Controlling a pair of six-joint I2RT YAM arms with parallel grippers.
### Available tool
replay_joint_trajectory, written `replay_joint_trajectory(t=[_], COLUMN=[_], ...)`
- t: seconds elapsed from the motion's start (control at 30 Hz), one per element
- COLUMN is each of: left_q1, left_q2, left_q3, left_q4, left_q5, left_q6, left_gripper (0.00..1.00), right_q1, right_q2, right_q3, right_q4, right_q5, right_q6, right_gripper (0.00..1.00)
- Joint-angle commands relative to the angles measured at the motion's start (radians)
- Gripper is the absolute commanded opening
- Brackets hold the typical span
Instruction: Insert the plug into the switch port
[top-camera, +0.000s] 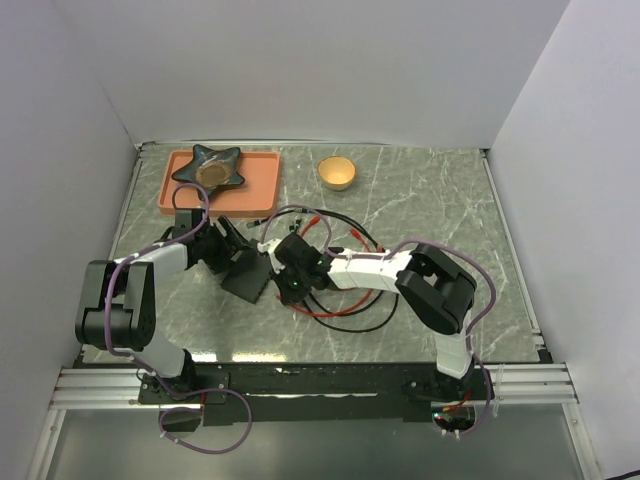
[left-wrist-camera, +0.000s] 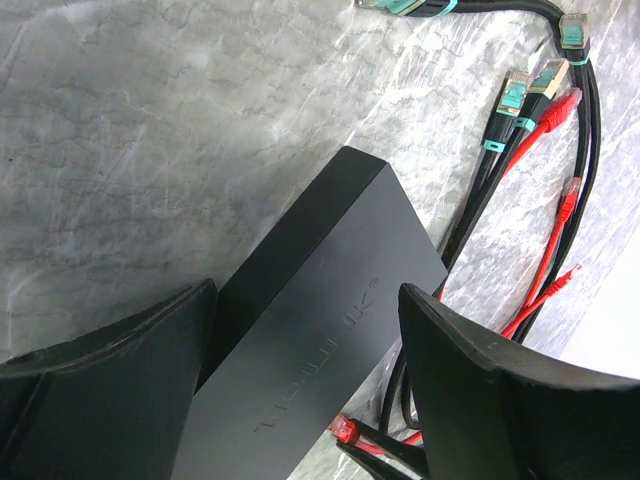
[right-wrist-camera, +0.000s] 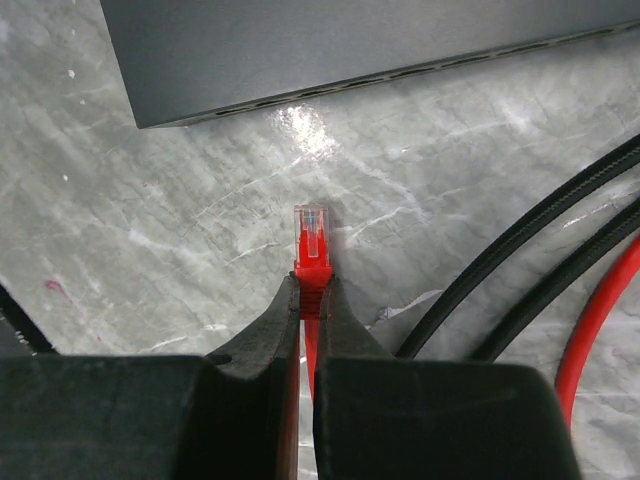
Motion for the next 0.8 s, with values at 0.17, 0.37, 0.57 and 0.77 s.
replay_joint_trajectory(t=[0.17,0.37,0.57,0.77], left_q1=[0.002,0.003,0.005,0.006], left_q2=[0.007,0.015,-0.001,0.001], left_q3=[-0.022,-0.037,-0.048,-0.049], left_q4=[-0.090,-0.079,-0.077,-0.074], left_q5=[0.028,0.066,0.083,0.074], left_q6=[0.002,-0.005,-0.012,-0.022], left_gripper=[0.81,0.81,0.81,0.82], right_q1=[0.050,0.059,0.070,0.079], right_q2=[0.007,0.012,0.038,0.040], right_q3=[0.037,0.033,0.070,0.073], right_q4=[0.075,0.103,0.101,0.100], right_q5=[0.165,0.202,0.191,0.185], right_q6=[-0.050,-0.067,-0.081,-0.088], right_gripper=[0.00,0.00,0.00,0.00])
